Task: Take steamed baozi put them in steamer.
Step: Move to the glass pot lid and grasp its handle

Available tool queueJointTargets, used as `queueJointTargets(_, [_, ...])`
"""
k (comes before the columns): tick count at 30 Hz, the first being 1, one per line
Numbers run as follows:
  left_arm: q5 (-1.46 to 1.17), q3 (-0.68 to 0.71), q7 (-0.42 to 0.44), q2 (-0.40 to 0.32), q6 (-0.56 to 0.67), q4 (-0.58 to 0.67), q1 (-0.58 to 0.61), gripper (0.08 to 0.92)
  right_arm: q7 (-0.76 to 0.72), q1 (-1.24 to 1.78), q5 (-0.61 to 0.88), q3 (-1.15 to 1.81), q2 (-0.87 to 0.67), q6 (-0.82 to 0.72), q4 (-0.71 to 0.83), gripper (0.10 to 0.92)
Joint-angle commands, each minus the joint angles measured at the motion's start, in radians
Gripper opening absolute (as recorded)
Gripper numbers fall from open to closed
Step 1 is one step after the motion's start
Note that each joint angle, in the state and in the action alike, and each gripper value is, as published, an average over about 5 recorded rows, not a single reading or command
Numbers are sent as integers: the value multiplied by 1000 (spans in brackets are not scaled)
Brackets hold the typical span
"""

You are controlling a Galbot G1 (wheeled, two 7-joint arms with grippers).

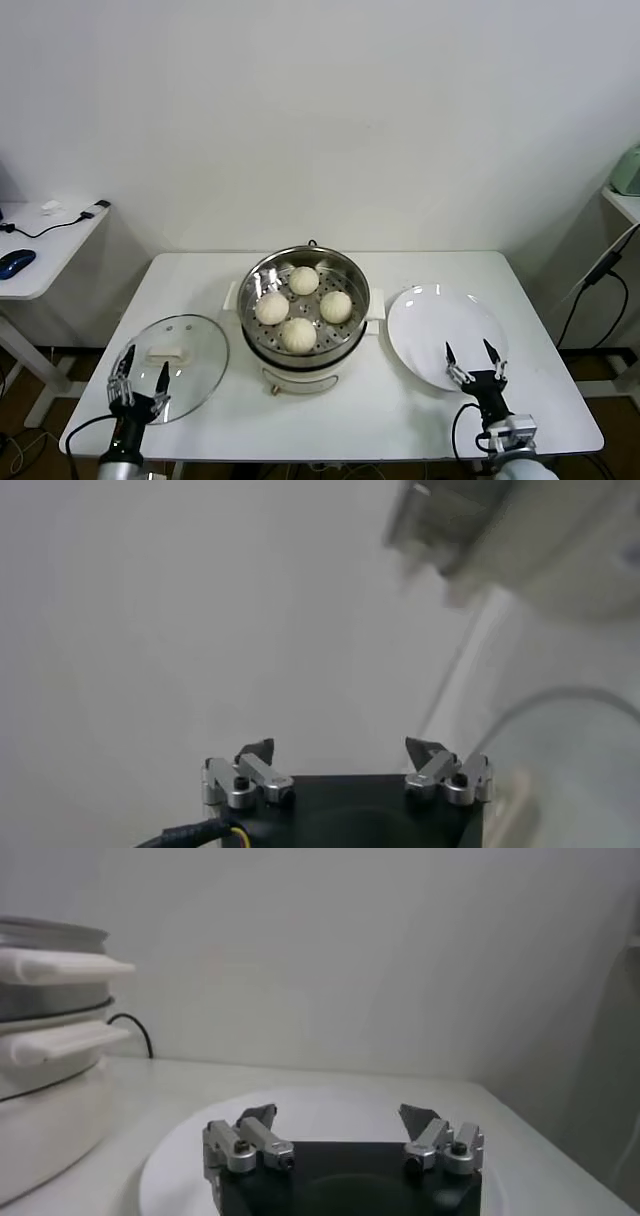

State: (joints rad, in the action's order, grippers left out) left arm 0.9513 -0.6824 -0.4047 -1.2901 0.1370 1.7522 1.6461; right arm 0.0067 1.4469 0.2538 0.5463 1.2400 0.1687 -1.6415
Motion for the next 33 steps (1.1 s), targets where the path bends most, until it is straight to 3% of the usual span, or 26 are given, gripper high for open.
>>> queueJointTargets(1, [320, -5, -80, 25, -98, -200, -106, 823, 34, 34, -68, 15, 55, -9, -13, 823])
queueJointTargets(15, [356, 29, -56, 45, -102, -317, -227, 823, 54, 44, -79, 30, 72, -13, -28, 823])
queueJointTargets(33, [322, 61, 14, 48, -121, -373, -309, 822, 62, 39, -98, 27, 99, -12, -34, 823])
